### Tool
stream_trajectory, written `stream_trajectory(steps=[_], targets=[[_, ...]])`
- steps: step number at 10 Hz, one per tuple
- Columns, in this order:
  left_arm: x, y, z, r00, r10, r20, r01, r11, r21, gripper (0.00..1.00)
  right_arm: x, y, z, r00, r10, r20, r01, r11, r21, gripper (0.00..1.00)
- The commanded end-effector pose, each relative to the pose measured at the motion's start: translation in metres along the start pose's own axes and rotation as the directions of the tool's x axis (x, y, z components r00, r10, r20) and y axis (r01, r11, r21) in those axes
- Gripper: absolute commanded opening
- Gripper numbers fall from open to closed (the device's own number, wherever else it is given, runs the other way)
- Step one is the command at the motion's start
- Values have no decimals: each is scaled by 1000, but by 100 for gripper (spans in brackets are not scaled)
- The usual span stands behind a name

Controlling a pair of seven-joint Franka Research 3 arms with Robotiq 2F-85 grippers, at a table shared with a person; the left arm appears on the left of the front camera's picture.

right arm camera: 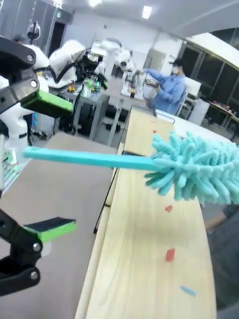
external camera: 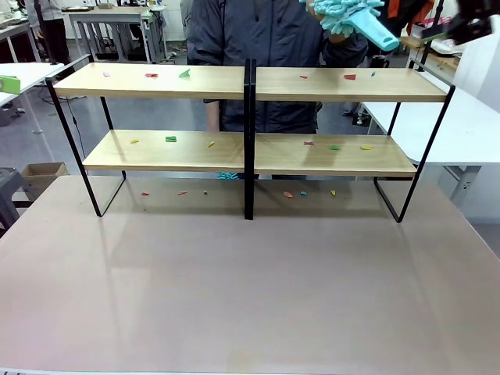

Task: Clean the shelves.
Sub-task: Pick up the Duster when the human hands it over.

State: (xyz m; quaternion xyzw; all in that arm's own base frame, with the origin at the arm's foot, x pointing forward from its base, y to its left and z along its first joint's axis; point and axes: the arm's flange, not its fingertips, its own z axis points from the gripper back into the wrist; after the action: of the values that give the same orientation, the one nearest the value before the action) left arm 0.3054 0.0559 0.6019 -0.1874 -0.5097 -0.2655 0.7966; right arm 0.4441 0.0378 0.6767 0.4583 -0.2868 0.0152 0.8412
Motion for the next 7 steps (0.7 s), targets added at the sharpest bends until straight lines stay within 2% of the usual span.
stream_trajectory(steps=[1,3,5,7], targets=[[-1,0,-1,1000,-1,-1,1,1000,-4,100,27,-3,-29,998,-33,-50,38,995,89,100],[-1,0,-1,1000,-1,-1,1,1000,-4,100,30,-2,-53,996,-45,-72,51,995,84,100],[-1,0,-1,1000,-1,-1,1,1000,-4,100,31,-1,-53,995,-32,-94,43,992,121,100],[-1,0,-1,1000,-1,-1,1,1000,-4,100,28,-2,-53,990,-16,-141,31,994,107,100]])
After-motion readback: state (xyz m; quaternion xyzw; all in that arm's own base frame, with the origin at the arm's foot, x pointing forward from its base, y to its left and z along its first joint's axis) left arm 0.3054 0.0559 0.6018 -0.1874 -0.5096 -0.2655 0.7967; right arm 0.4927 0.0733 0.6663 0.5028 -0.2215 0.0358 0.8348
